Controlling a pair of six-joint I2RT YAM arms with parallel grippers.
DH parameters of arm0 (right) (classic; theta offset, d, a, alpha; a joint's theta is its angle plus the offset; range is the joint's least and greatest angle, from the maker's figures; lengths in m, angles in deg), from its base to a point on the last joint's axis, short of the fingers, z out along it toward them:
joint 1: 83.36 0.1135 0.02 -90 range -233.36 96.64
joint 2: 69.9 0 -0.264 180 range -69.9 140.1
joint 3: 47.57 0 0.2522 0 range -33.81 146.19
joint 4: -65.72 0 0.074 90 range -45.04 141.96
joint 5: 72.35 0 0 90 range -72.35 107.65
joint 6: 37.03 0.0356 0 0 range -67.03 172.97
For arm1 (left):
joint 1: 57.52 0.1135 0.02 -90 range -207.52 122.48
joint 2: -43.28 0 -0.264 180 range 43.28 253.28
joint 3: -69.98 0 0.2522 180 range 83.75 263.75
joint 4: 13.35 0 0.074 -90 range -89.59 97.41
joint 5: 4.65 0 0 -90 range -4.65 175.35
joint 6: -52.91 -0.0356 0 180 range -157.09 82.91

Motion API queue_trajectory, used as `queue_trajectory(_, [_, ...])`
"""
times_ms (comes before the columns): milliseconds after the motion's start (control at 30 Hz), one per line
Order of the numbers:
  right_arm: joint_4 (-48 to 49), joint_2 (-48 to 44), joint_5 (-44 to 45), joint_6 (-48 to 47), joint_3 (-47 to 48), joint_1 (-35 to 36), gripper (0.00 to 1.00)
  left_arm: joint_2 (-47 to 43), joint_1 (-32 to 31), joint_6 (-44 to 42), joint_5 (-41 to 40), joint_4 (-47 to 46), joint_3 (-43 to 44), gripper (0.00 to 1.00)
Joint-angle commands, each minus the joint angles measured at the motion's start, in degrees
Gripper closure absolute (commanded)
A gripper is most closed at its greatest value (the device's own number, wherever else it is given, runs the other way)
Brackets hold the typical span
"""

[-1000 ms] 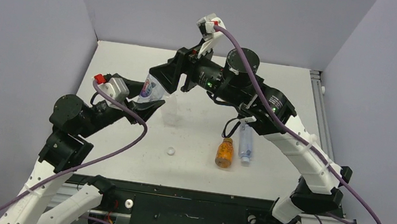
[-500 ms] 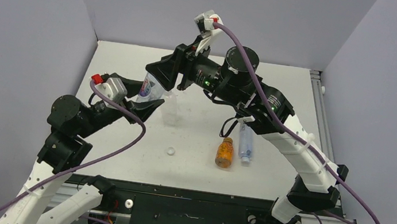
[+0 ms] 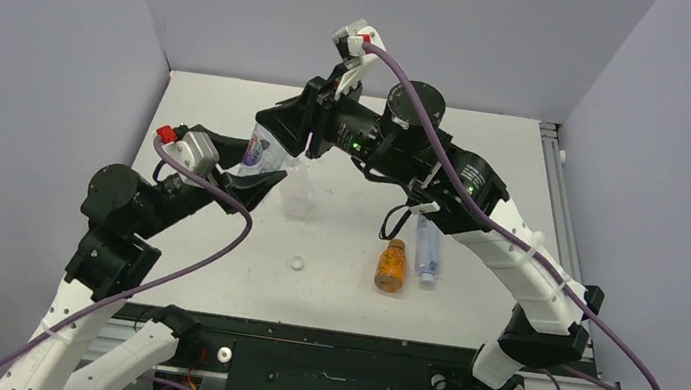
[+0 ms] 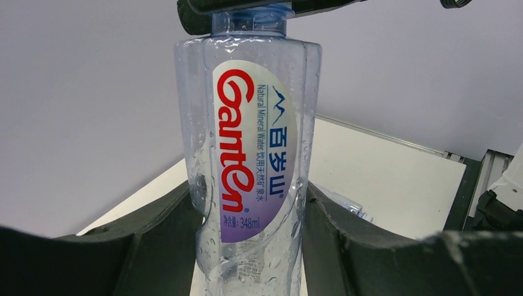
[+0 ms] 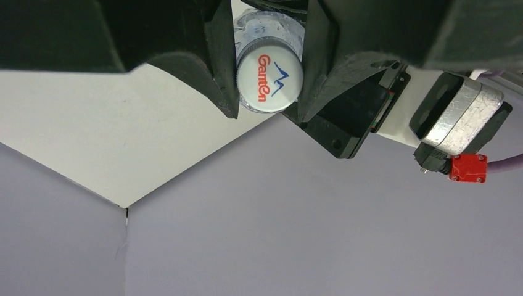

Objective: Unscrew the bottle caps

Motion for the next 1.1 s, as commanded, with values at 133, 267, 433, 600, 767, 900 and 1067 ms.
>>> queue_trajectory(133, [6.9, -5.0, -11.6, -3.3, -2.8, -0.6, 1.00, 1.9, 0.0, 8.8, 5.1, -3.8, 5.4, 1.00])
queue_trajectory(267, [15.4, -8.0, -26.5, -1.2, -6.9, -2.1, 1.00, 3.1, 0.0, 15.8, 13.0, -4.7, 7.8, 1.00])
queue_trajectory(433, [25.5, -8.3, -41.7, 6.0, -7.4, -3.2, 1.00, 4.6, 0.0, 23.4, 25.4, -5.0, 10.3, 1.00])
queue_trajectory(600, [33.8, -8.0, -50.9, 12.5, -8.7, -3.2, 1.00, 4.7, 0.0, 24.4, 27.7, -5.2, 9.7, 1.00])
queue_trajectory(767, [20.7, -8.8, -39.9, 2.2, -5.7, -3.4, 0.90, 4.0, 0.1, 21.3, 25.2, -4.4, 8.8, 1.00])
queue_trajectory(900, [9.8, -11.3, -13.8, -6.9, -5.7, -1.7, 0.26, 3.4, 0.0, 13.8, 16.5, -1.0, 7.6, 1.00])
queue_trajectory(1067, [3.3, -10.1, 8.7, -9.9, -3.6, 2.5, 0.19, 2.3, 0.0, 5.1, 1.1, -0.8, 4.7, 1.00])
